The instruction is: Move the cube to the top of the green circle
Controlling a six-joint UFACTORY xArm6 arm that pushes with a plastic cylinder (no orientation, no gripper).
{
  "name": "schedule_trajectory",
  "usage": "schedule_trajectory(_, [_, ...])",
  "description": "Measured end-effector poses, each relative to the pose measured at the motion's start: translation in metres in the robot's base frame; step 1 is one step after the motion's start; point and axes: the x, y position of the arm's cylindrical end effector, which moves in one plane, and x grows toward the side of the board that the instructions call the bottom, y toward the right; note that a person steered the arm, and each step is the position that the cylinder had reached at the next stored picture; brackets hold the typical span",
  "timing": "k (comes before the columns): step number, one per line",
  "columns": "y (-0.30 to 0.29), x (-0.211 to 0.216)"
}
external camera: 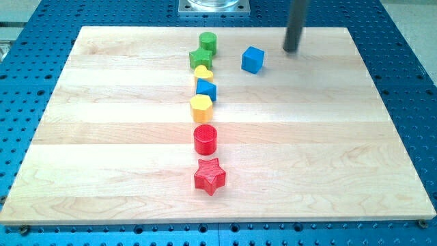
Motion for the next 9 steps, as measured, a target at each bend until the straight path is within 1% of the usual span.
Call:
schedule_trajectory(1, [-0.047,0.045])
schedule_trajectory(2, [-0.068,0.037])
schedule_trajectory(3, [-0.094,0.014])
schedule_trajectory(4, [-0.105,0.001])
schedule_trajectory(7, [-0.117,-0.063])
schedule_trajectory(8, [-0.108,-0.038])
schedule_trajectory(9, [-0.148,-0.023])
